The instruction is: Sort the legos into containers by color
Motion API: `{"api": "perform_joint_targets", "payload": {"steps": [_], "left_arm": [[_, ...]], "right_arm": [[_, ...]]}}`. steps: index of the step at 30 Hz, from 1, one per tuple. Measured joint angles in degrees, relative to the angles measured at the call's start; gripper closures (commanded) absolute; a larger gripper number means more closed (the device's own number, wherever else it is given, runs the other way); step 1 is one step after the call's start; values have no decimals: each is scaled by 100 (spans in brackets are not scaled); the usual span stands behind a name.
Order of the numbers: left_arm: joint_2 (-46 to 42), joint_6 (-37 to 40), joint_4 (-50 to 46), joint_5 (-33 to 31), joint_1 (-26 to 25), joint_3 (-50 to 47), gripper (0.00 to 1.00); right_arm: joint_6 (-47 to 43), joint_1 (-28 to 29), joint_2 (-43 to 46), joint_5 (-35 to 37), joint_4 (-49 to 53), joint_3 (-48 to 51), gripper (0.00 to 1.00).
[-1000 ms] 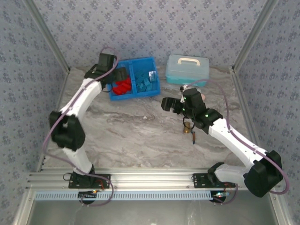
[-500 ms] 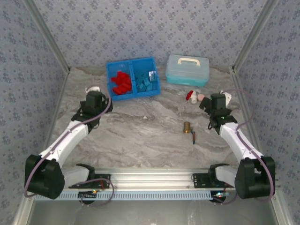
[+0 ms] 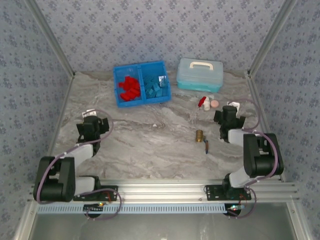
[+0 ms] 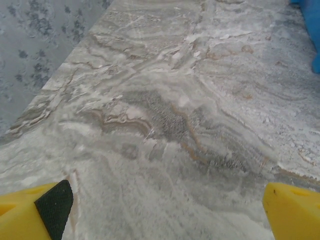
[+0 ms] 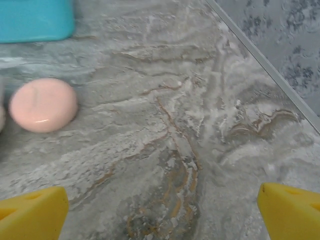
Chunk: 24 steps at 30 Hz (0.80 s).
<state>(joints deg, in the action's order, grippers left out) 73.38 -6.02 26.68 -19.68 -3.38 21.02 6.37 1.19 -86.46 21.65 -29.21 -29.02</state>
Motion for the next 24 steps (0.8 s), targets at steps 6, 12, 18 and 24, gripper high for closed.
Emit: {"api": "perform_joint_targets", "payload": {"steps": [6,12,18,24], "left_arm": [[1130,111,1532,876,496,0,1],[1469,260,1674,1397,481,79,1],[1469,328,1742,1543,446,149,1],[1469,350,1753,1565,446,151,1]], "right_arm": [[-417,-170,-87,-975,-1137,789,0],[-575,-210,-87,-1425,-1528,776,0],[-649,-247,-87,-1823,-1528,739,0],[-669,-348,-87,-2048,-1526,710,0]]}}
